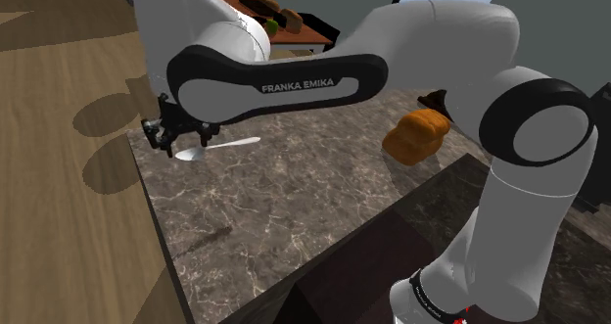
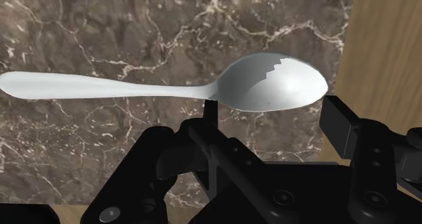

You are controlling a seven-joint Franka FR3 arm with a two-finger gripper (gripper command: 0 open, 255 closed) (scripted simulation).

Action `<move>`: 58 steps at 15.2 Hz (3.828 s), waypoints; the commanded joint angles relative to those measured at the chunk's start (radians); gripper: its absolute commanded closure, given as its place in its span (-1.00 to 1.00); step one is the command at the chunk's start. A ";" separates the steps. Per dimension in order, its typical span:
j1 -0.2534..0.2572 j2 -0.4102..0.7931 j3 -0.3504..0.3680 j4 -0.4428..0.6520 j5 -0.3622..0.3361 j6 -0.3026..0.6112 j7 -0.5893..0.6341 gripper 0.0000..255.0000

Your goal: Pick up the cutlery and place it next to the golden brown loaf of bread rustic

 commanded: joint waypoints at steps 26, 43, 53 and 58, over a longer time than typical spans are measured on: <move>-0.087 -0.156 -0.002 0.078 0.089 -0.201 -0.147 1.00; -0.328 -0.520 -0.192 -0.359 0.269 -0.056 -0.579 1.00; -0.425 -0.585 -0.341 -0.436 0.294 -0.032 -0.831 1.00; -0.474 -0.579 -0.415 -0.431 0.300 -0.027 -0.955 1.00</move>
